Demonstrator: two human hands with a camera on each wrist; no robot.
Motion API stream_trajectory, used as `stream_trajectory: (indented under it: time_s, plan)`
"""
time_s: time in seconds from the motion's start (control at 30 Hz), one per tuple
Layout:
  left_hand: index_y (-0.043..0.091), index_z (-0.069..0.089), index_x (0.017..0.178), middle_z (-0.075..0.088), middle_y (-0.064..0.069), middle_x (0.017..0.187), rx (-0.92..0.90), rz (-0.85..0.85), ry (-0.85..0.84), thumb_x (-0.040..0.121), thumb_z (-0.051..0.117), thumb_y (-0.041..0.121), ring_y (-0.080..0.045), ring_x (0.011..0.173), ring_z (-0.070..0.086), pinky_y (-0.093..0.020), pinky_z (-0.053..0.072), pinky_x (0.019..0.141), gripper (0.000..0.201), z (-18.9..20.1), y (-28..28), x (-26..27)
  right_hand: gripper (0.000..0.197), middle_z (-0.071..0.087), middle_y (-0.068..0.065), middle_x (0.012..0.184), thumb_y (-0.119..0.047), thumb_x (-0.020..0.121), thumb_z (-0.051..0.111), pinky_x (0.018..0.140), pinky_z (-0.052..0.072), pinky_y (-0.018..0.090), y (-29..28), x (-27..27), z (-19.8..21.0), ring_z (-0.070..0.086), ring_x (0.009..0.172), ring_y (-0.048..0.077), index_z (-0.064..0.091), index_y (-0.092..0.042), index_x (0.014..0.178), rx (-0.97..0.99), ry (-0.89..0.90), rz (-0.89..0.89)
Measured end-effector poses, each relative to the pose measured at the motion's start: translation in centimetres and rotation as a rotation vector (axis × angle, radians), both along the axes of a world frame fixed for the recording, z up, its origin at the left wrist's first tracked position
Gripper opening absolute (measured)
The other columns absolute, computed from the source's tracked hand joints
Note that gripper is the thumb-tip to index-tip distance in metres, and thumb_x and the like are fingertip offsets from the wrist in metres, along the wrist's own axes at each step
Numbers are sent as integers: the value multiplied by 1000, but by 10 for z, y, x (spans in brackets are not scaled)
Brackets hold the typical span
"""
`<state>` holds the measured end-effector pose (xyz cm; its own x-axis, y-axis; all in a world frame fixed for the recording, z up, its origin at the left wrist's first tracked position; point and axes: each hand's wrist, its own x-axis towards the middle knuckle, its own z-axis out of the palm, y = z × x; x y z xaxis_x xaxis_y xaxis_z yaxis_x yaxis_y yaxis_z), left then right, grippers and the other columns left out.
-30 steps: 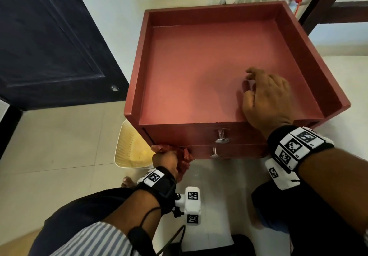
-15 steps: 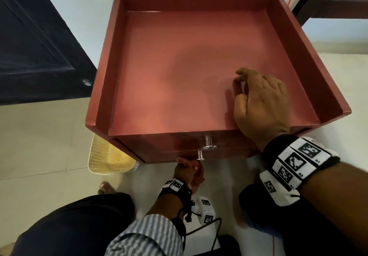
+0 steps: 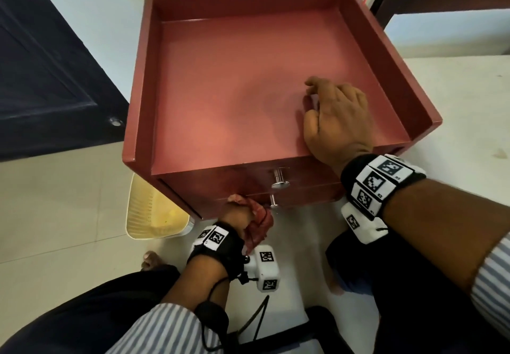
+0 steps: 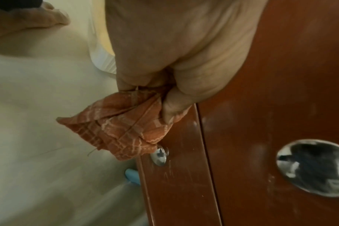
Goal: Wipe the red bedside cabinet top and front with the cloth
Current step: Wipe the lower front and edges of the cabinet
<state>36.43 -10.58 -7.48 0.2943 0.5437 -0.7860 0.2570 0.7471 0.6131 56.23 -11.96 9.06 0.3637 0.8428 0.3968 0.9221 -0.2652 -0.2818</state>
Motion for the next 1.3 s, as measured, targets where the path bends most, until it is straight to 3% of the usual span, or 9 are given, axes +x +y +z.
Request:
stream_trajectory:
  time_s: [0.07,0.23,0.4,0.47,0.6,0.7,0.87,1.0,1.3]
  plan:
    - [9,41,63,45,-12,63,4,35,-12,96,35,-20,-6,32,50,-13,39,35,44,8,-1,0,54,68,0,117,-26,84,44,109,32,41,1,0,1,55,113,24,51,-17,136,2,9,-2]
    - [16,60,81,65,-7,76,-16,51,32,96,53,-6,-20,65,63,-35,52,67,27,-27,-11,17,56,67,-2,120,-27,81,42,109,32,40,1,1,0,54,115,22,51,-18,136,9,18,10]
    - [4,66,103,68,-17,82,-51,230,-63,102,51,-3,-22,56,66,-27,51,40,17,-54,-33,39,59,67,-3,119,-30,79,40,109,33,40,3,3,-3,54,113,21,50,-20,136,-6,12,13]
    - [-7,68,108,77,-18,88,-109,305,-142,98,61,-4,-23,60,73,-31,58,46,12,-63,-40,47,59,67,-3,118,-30,79,40,109,33,40,3,3,-4,54,112,21,50,-19,136,-11,4,13]
    - [7,60,83,74,-11,83,-165,314,-342,88,54,-9,-26,75,64,-32,50,56,18,-61,-60,78,58,68,-3,115,-30,80,40,108,34,40,2,2,-4,55,111,21,52,-18,135,-9,-4,23]
    - [5,67,106,75,-15,105,-249,392,-346,94,57,-6,-22,82,74,-33,61,69,19,-57,-65,101,58,68,-3,114,-30,80,39,107,35,41,4,2,-5,56,111,22,53,-18,135,-4,-1,30]
    - [8,67,92,72,-9,78,-157,433,-200,101,58,-1,-27,67,73,-27,56,51,15,-43,-54,103,58,68,-1,115,-30,81,41,109,32,41,2,3,-4,56,112,23,52,-17,136,15,-10,20]
    - [8,50,84,47,-15,73,-48,309,-117,100,39,-9,-12,35,42,-15,33,36,25,-26,-53,105,59,65,-1,113,-29,80,44,110,30,40,1,2,-4,53,113,23,51,-18,137,32,0,1]
    - [-6,63,107,62,-28,91,-38,180,-149,102,43,-9,-26,52,60,-23,46,35,21,-30,-49,103,59,65,-1,116,-29,78,44,110,30,42,2,2,-4,54,113,21,53,-17,136,49,-1,9]
